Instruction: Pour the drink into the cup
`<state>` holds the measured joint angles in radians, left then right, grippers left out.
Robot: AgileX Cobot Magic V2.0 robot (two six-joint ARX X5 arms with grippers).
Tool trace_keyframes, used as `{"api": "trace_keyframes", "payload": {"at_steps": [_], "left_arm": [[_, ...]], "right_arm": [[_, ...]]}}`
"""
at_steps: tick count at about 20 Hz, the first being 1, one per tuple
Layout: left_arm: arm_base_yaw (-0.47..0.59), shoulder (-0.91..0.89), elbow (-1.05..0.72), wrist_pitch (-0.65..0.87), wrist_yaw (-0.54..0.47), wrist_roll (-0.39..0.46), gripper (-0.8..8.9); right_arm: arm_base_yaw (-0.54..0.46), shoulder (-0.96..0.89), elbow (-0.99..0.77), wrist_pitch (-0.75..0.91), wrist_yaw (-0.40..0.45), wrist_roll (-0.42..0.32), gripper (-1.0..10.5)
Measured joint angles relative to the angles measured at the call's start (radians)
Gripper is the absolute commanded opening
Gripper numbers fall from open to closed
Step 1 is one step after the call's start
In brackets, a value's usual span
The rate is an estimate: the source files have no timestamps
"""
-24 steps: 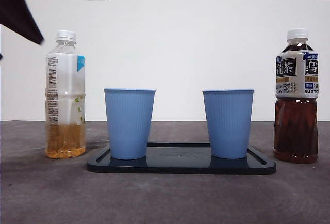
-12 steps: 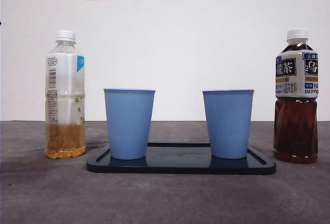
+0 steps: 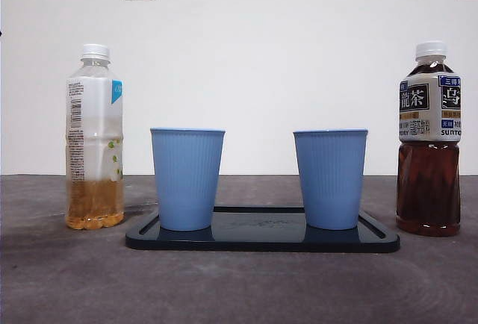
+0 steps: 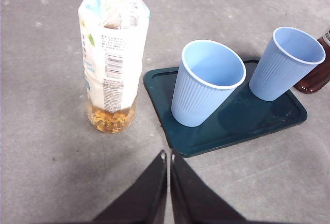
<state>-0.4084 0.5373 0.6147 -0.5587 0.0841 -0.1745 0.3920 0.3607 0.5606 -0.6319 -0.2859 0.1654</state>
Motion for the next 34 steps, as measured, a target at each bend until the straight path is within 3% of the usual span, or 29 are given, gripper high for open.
{"api": "trace_keyframes", "payload": {"at_steps": [2, 5, 9, 11, 15, 20, 34], "left_arm": [[0.002, -0.009, 0.000, -0.001, 0.000, 0.001, 0.07], [0.081, -0.086, -0.001, 0.027, -0.001, 0.111, 0.07], [0.261, -0.222, -0.080, 0.241, -0.007, 0.261, 0.07], [0.336, -0.276, -0.163, 0.328, -0.022, 0.293, 0.07], [0.419, -0.370, -0.339, 0.370, -0.041, 0.312, 0.07], [0.433, -0.449, -0.482, 0.346, -0.042, 0.315, 0.07], [0.433, -0.532, -0.554, 0.298, -0.105, 0.315, 0.07]], "right_arm": [[0.000, 0.000, 0.000, 0.000, 0.000, 0.000, 0.1], [0.000, 0.000, 0.000, 0.000, 0.000, 0.000, 0.1], [0.000, 0.000, 0.000, 0.000, 0.000, 0.000, 0.1], [0.000, 0.000, 0.000, 0.000, 0.000, 0.000, 0.1], [0.000, 0.000, 0.000, 0.000, 0.000, 0.000, 0.1], [0.000, 0.000, 0.000, 0.000, 0.000, 0.000, 0.1], [0.000, 0.000, 0.000, 0.000, 0.000, 0.000, 0.1]]}}
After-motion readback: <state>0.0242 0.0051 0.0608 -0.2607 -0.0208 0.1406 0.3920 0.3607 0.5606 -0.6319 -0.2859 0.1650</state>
